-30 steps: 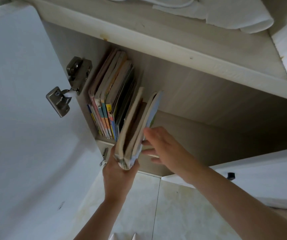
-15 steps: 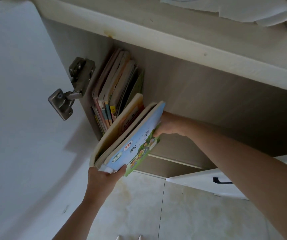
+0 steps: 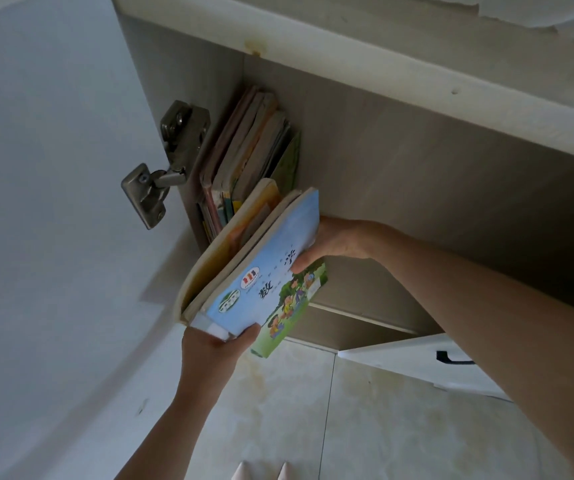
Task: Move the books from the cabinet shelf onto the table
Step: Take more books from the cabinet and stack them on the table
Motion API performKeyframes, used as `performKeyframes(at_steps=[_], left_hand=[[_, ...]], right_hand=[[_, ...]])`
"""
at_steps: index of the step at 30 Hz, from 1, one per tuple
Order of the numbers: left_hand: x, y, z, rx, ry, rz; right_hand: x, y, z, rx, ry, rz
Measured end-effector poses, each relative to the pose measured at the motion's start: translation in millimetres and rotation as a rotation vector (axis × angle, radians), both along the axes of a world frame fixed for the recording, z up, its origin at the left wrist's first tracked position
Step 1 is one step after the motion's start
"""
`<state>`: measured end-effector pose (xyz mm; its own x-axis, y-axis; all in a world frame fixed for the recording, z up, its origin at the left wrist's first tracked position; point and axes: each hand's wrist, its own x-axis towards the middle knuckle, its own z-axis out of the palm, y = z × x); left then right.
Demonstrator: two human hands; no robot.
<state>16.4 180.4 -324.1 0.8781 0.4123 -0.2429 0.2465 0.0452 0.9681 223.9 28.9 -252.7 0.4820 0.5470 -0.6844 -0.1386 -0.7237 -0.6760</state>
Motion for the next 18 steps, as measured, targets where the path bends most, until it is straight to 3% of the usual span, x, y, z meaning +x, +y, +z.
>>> performKeyframes(at_steps=[6, 11, 14, 18], left_hand=[[-14, -8, 4, -0.175, 0.112, -0.078], [-16, -10, 9, -0.299, 0.226, -0.087], [-24, -15, 17, -0.354, 0.298, -0.086], [-37, -19, 43, -0.405, 0.403, -0.103]], right_hand=[[-21, -23, -12, 0.018, 0.109, -0.046], [-49, -49, -17, 0.049, 0.16, -0.299], [-76, -61, -8, 0.082, 0.151, -0.44], [-109, -72, 23, 0.013, 0.183, -0.462]])
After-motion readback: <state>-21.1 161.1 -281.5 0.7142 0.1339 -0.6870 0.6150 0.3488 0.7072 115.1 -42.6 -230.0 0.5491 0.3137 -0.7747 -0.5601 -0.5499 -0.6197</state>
